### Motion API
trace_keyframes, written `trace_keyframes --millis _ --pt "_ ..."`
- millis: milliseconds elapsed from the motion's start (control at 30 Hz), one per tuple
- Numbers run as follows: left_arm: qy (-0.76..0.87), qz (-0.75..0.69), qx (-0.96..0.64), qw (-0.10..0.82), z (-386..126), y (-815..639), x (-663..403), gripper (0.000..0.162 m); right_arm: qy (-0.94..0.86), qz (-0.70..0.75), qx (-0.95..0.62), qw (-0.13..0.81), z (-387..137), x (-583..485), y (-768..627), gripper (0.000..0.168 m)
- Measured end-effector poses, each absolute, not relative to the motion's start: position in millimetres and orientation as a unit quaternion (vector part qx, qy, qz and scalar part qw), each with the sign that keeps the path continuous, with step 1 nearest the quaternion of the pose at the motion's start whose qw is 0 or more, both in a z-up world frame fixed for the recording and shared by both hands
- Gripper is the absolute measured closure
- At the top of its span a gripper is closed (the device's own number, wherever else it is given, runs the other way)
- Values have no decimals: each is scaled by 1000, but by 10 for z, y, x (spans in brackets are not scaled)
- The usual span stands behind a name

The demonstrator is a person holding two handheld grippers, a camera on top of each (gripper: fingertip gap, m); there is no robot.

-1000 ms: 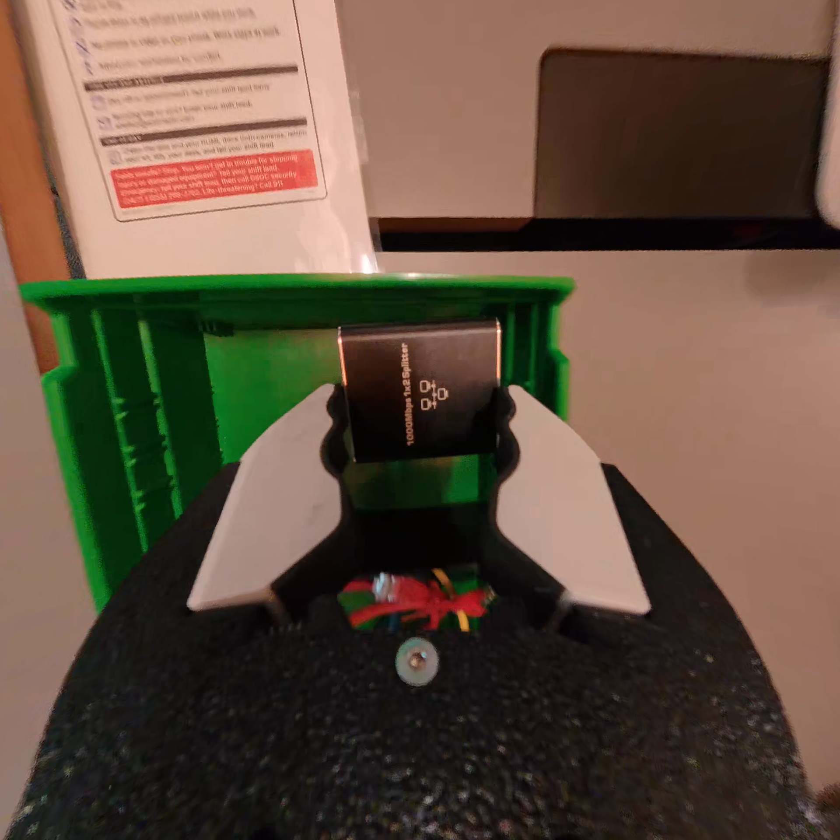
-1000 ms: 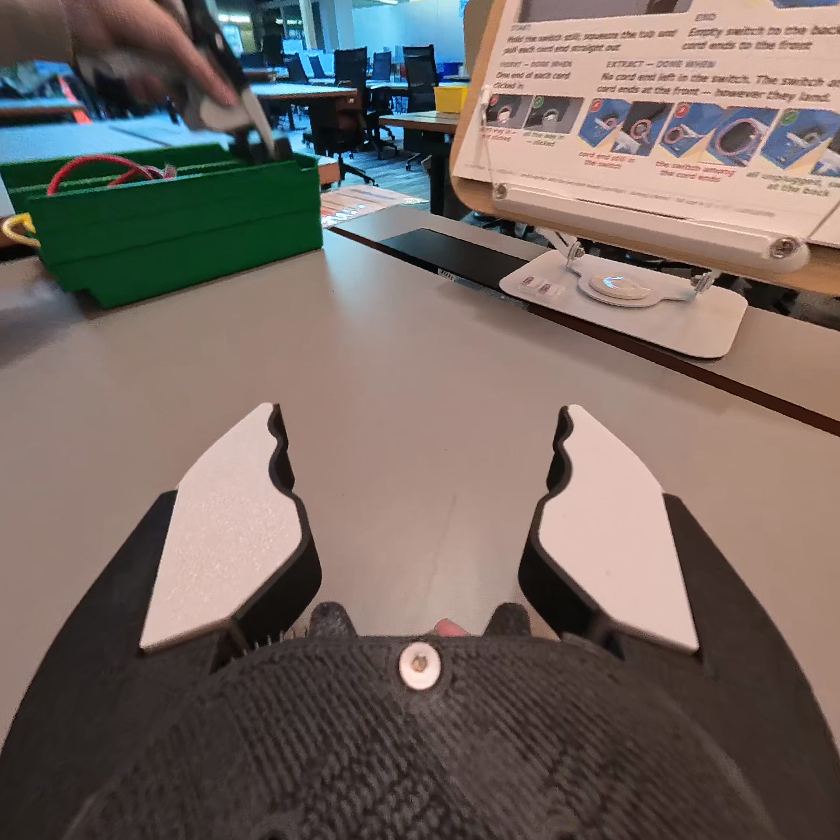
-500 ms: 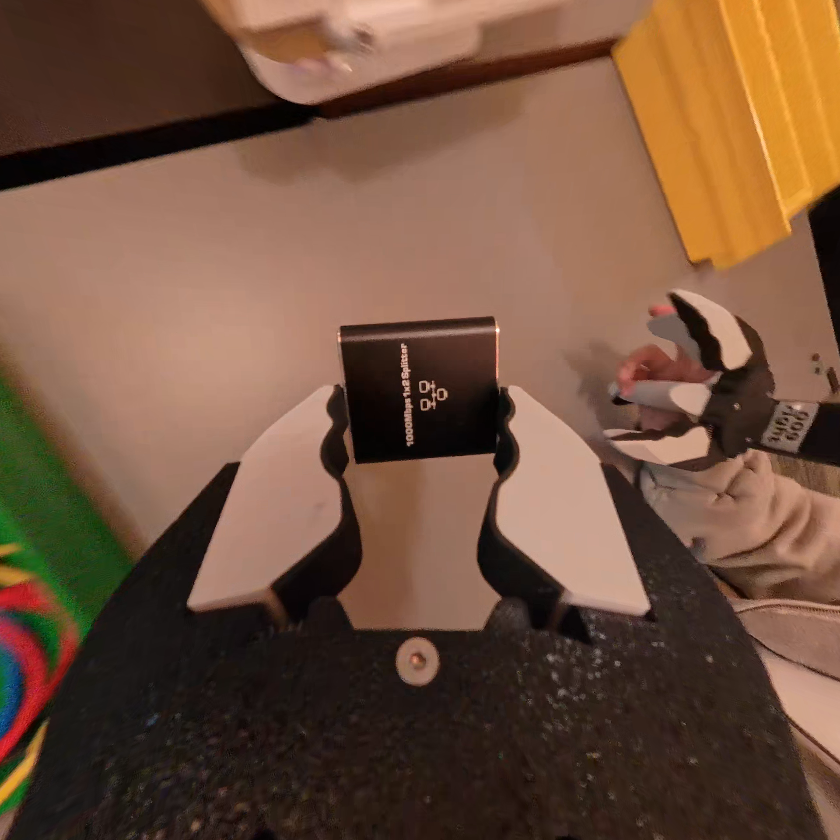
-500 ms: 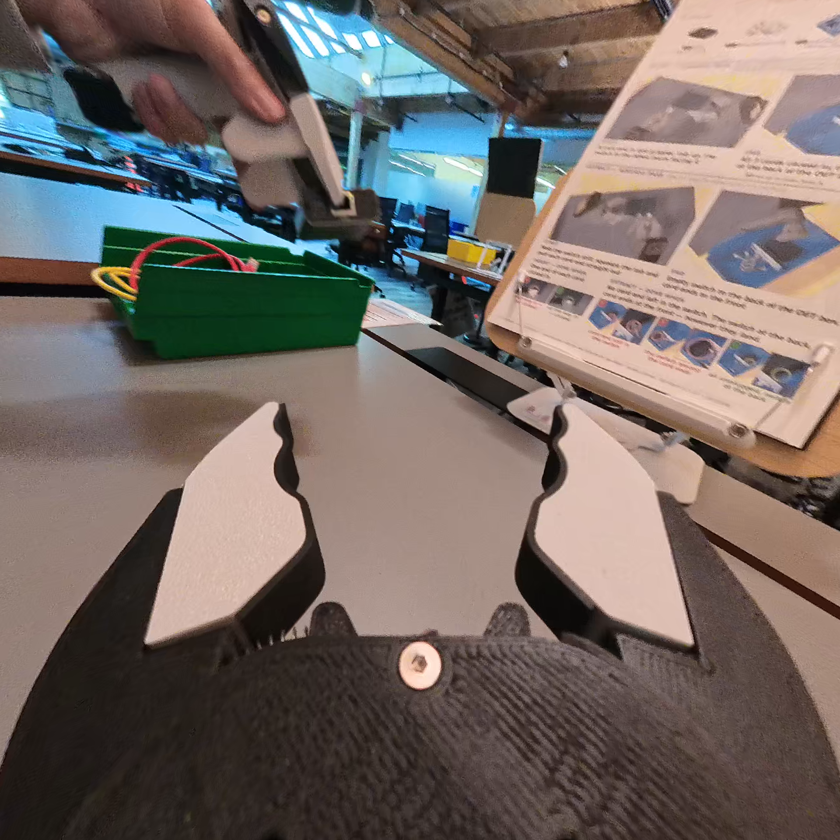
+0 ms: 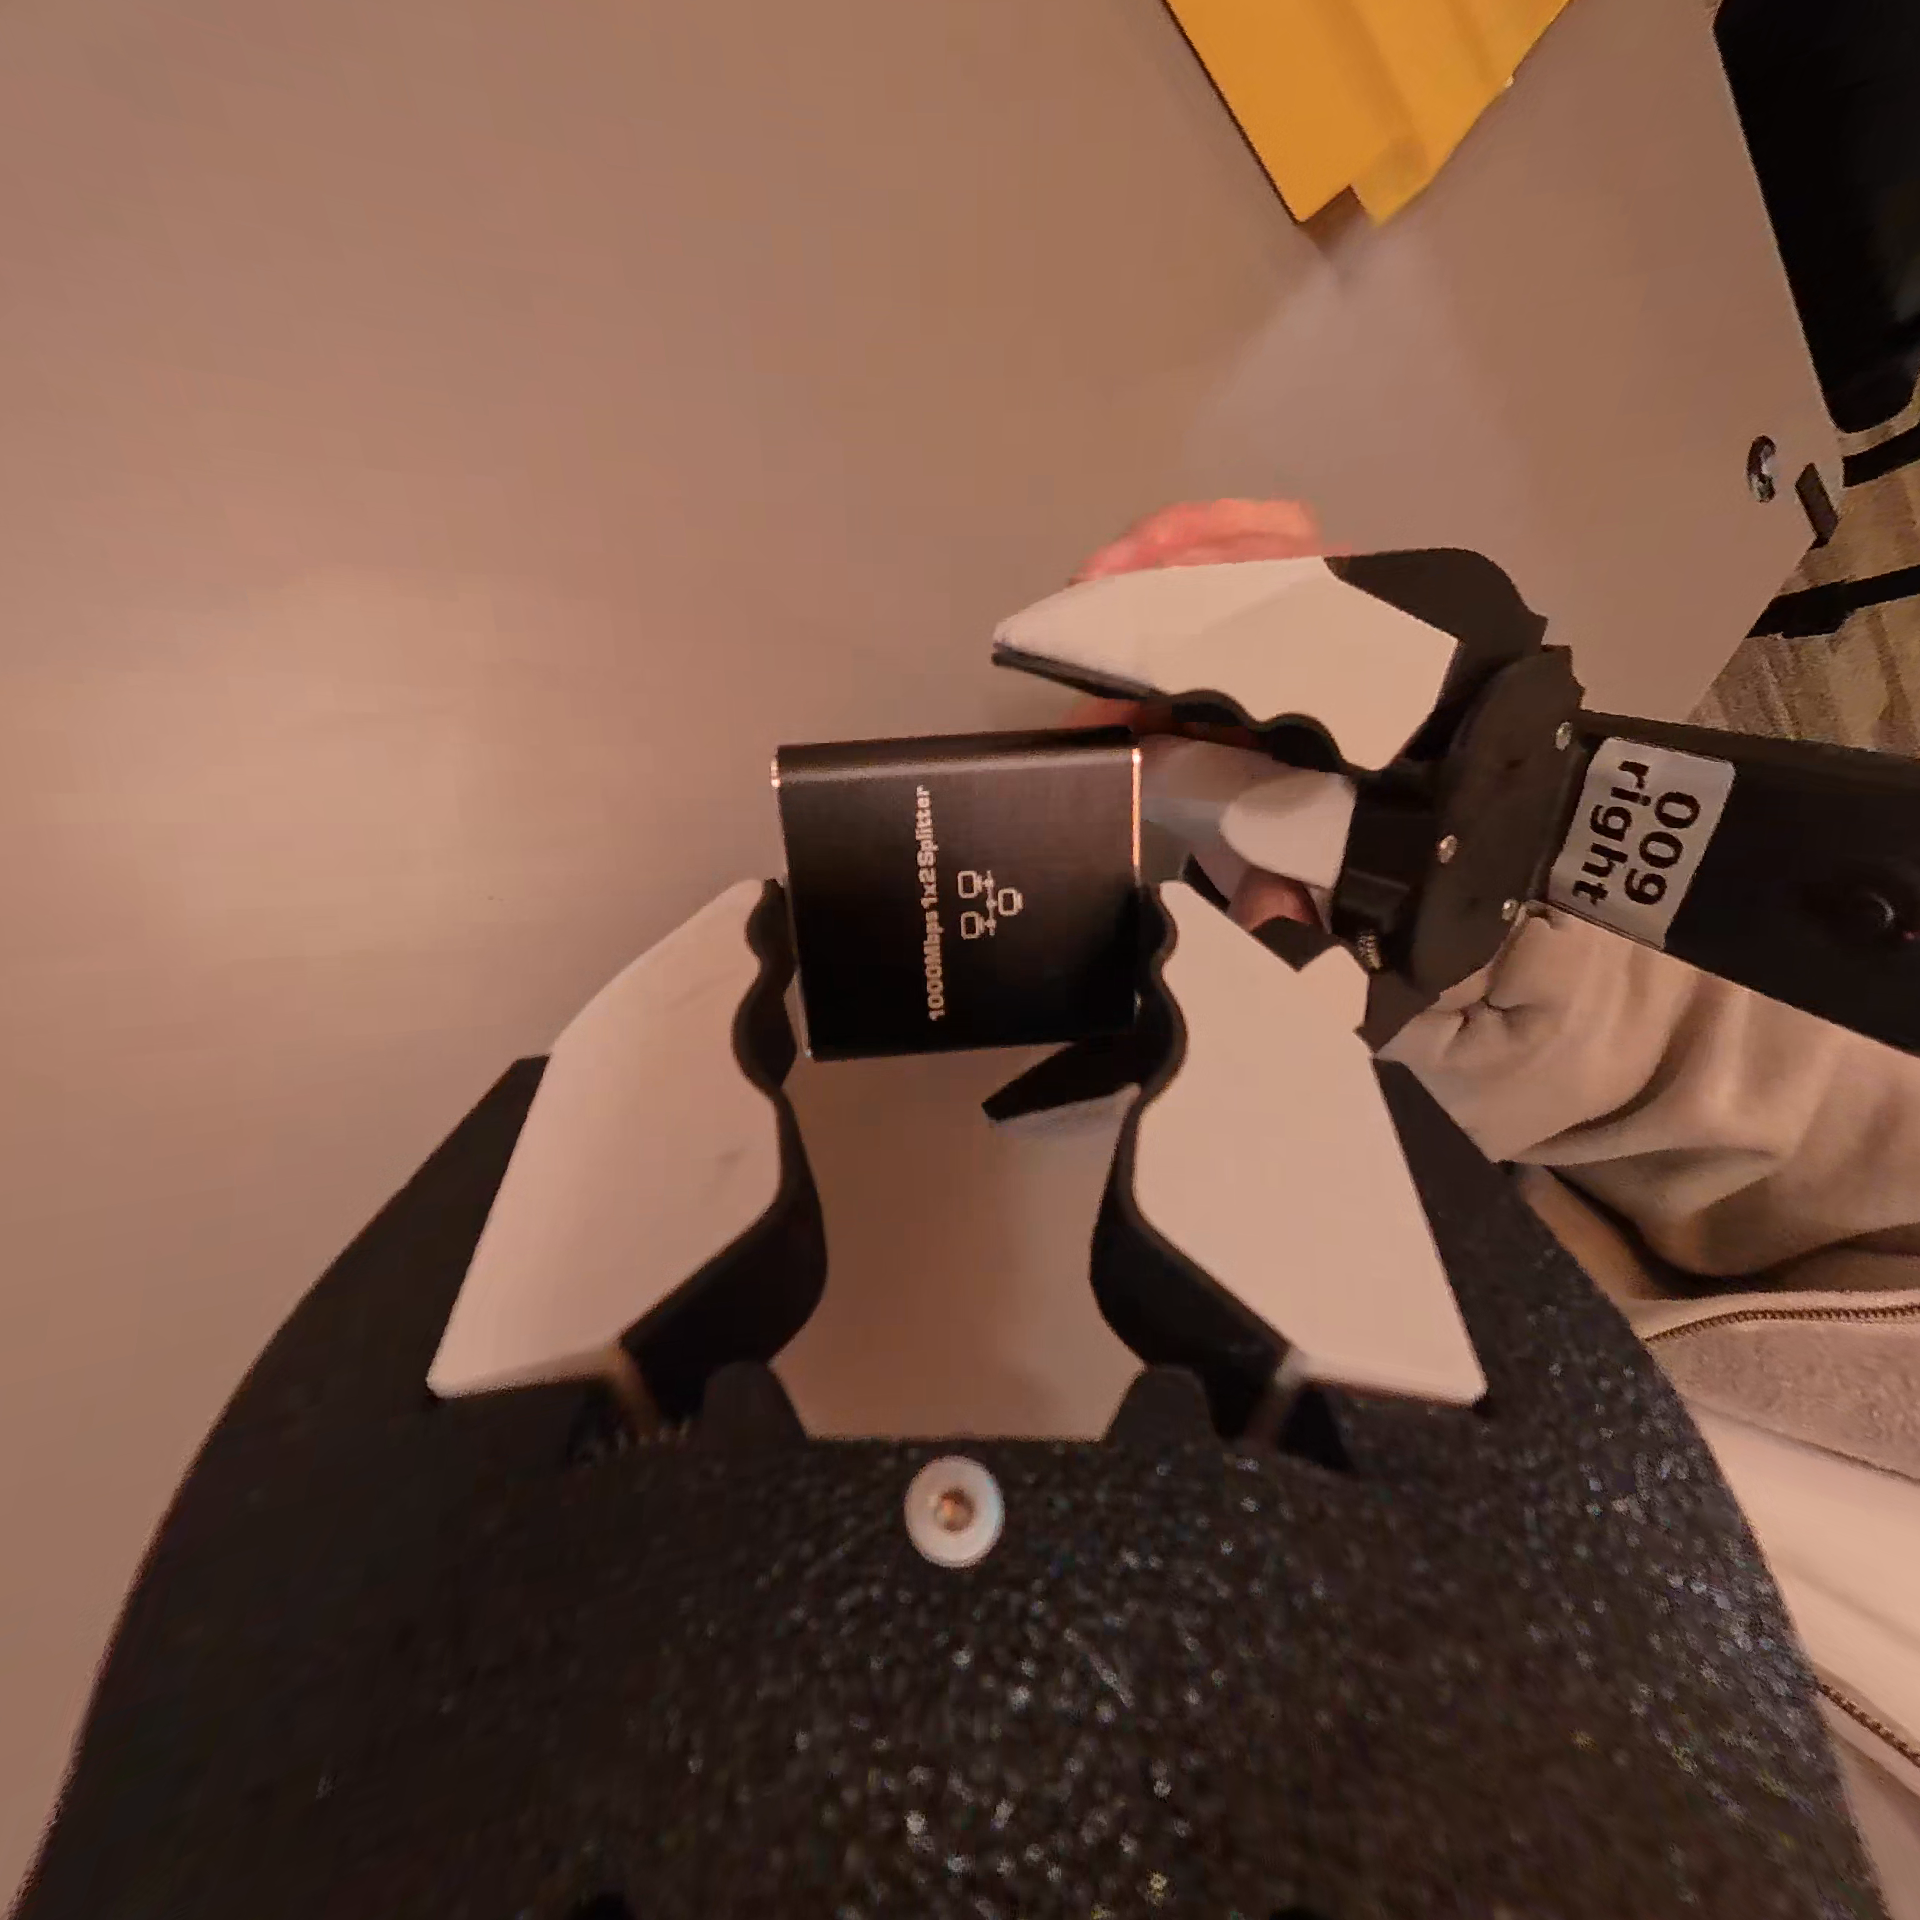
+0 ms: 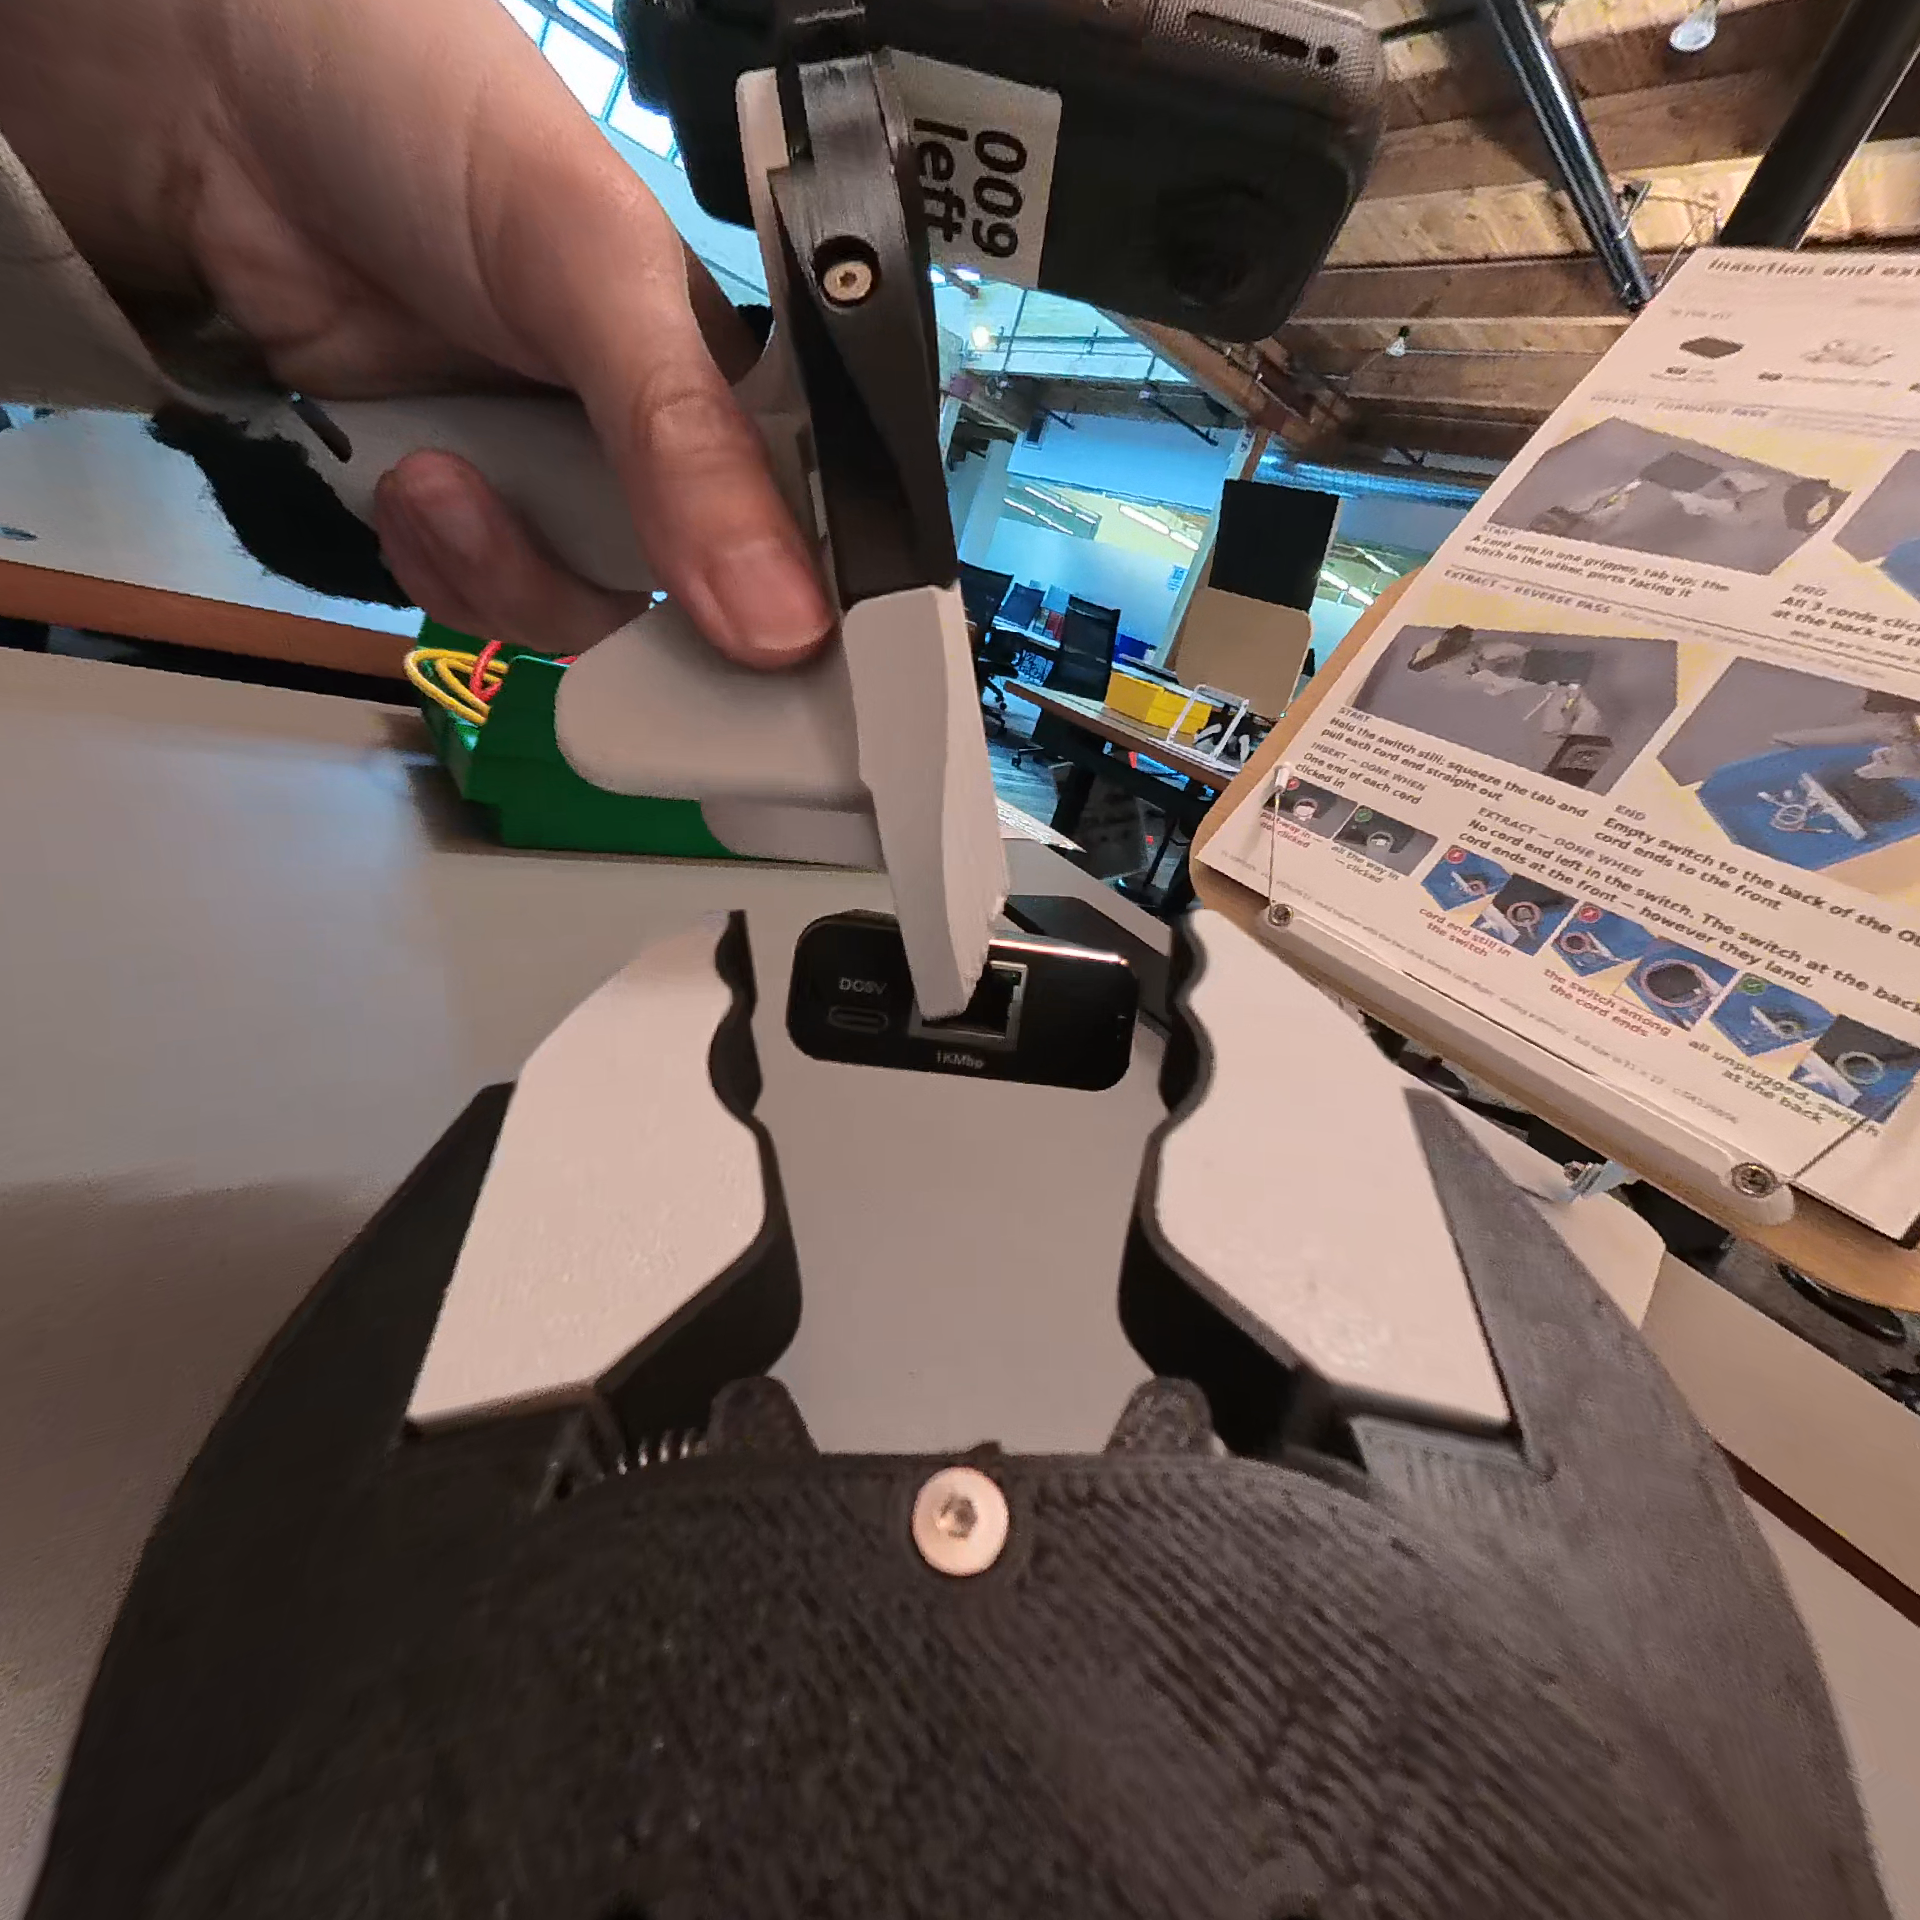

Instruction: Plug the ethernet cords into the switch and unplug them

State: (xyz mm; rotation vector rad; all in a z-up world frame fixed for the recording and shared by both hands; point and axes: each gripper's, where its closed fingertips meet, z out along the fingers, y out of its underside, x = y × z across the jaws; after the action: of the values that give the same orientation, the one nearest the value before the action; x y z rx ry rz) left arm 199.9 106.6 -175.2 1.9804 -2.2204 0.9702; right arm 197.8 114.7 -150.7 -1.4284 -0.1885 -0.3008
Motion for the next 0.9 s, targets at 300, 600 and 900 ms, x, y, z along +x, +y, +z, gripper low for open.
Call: trace_keyframes --millis 300,600,900 --pt "-704 301 643 -16 -1759 1060 1924 99 -90 -110 -672 727 -1562 1909 1188 104" --pt "-648 448 616 14 -1439 877 1912 93 -27 37 -599 799 -1208 2017 944 104" --pt "-435 658 560 253 -1456 828 1687 103 -105 88 -595 792 -1153 1749 905 104"
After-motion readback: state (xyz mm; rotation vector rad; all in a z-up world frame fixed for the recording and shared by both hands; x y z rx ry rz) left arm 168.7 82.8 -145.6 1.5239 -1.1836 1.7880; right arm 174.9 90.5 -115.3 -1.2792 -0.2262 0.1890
